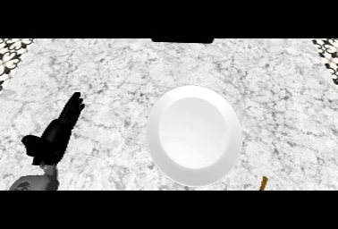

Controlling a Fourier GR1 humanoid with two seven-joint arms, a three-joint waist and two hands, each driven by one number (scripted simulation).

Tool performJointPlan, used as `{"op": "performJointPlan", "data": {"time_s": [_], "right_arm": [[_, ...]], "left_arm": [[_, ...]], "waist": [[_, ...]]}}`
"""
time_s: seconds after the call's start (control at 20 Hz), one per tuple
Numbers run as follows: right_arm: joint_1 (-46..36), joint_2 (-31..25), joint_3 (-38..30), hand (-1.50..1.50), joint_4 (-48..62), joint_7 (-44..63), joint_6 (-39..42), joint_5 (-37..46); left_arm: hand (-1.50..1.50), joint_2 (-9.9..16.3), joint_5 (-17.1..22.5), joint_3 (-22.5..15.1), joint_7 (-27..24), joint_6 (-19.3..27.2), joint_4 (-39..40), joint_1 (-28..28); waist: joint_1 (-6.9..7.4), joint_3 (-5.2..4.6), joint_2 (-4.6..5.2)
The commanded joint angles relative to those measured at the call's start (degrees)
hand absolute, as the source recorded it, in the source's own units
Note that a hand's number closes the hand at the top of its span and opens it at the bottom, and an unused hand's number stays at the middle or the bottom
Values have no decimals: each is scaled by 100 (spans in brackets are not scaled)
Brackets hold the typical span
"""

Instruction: Pick the pear from the plate and place it in the plate

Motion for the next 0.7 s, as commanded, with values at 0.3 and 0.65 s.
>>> {"op": "performJointPlan", "data": {"time_s": [0.3, 0.65], "right_arm": [[-2783, 222, -772, 150, 1215, 1634, 143, -1028], [-4135, 233, -1870, -150, 2546, 2278, -265, -2070]], "left_arm": [[0, -61, 21, 62, -170, -51, 390, -154], [0, 84, 2, 79, -31, -124, 263, -222]], "waist": [[32, 10, -7], [111, 29, -32]]}}
